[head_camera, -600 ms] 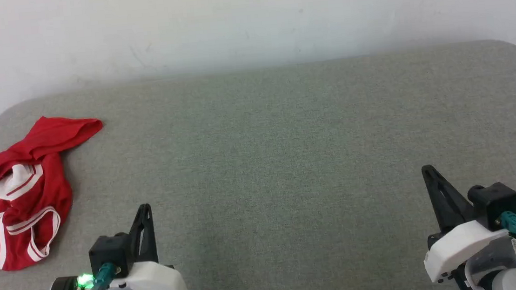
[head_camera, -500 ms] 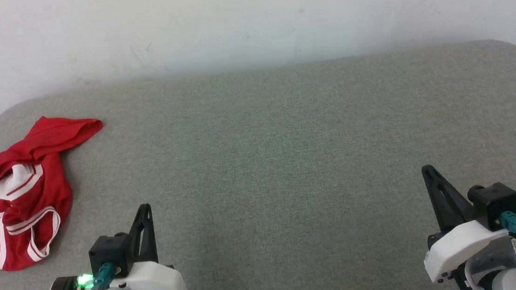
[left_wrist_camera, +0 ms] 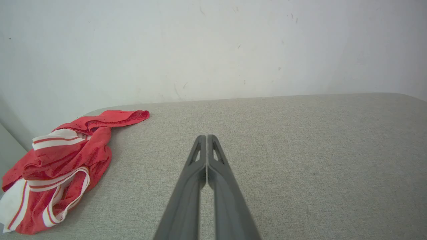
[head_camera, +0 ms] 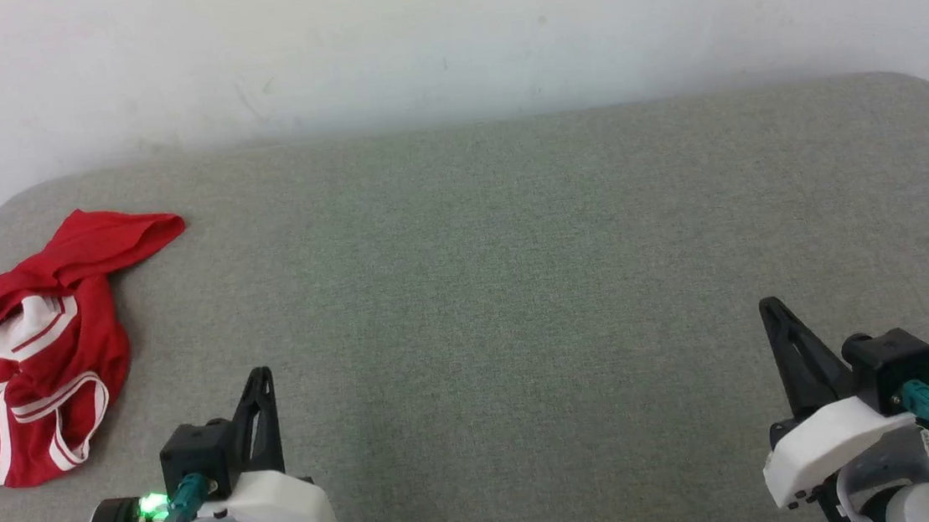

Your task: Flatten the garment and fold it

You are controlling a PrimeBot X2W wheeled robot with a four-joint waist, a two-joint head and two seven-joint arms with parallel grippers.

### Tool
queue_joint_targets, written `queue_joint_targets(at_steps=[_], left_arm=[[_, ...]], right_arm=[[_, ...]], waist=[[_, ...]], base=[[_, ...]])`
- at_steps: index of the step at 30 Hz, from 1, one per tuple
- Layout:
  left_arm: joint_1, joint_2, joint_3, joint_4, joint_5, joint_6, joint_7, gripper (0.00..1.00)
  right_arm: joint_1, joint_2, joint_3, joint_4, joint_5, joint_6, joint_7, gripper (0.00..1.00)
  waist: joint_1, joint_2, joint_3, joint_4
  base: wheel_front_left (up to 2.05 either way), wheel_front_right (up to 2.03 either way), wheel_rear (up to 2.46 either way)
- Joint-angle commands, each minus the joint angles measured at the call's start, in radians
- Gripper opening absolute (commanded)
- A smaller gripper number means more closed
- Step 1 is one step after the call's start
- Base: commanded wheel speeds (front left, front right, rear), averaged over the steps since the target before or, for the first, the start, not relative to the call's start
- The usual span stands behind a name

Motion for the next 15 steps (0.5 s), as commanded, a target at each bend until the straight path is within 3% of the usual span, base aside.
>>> queue_joint_targets(at_steps=[1, 15], left_arm=[[-0.013, 0.0, 0.004, -0.005, 0.007, -0.008, 0.0, 0.0], [-0.013, 0.0, 0.004, -0.005, 0.007, -0.008, 0.0, 0.0]], right_arm=[[-0.006, 0.003, 0.0, -0.005, -0.007, -0.002, 0.0, 0.0], [-0.006, 0.003, 0.0, -0.005, -0.007, -0.002, 0.0, 0.0]], waist=[[0.0, -0.0001, 0.0, 0.0], [0.0, -0.0001, 0.0, 0.0]], base=[[0.0, 0.0, 0.0], [0.0, 0.0, 0.0]])
